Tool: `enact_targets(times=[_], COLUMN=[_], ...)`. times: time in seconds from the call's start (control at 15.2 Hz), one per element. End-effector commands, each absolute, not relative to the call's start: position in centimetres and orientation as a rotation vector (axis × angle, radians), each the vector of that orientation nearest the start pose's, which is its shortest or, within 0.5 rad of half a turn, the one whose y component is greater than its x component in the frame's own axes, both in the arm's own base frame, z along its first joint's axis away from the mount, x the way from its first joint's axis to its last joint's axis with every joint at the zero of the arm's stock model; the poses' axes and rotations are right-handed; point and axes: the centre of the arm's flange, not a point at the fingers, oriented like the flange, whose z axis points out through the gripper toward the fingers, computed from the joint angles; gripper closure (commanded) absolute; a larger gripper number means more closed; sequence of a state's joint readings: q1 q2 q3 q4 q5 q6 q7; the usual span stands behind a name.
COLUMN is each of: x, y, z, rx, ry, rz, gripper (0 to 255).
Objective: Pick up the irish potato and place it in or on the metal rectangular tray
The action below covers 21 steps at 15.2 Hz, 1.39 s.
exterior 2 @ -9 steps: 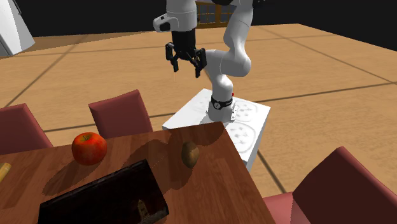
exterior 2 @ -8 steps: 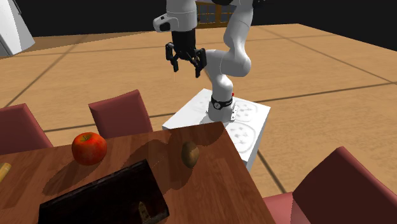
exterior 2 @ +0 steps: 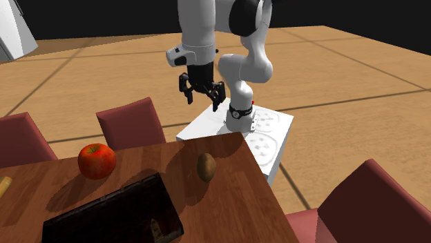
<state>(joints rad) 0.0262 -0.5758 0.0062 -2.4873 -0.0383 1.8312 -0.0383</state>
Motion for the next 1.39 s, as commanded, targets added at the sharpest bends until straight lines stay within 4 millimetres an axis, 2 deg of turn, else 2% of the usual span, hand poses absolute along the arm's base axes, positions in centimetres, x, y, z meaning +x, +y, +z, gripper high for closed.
enact_targets(times=[0.0, 0.79, 1.32], x=[38.0, 47.4, 47.6], y=[2.0, 9.3, 9.2], z=[46.6, 37.0, 32.8], rx=[-3.178, -3.188, -3.188], ry=[-0.150, -0.278, -0.281], rz=[0.107, 0.014, 0.012], gripper=[0, 0, 0])
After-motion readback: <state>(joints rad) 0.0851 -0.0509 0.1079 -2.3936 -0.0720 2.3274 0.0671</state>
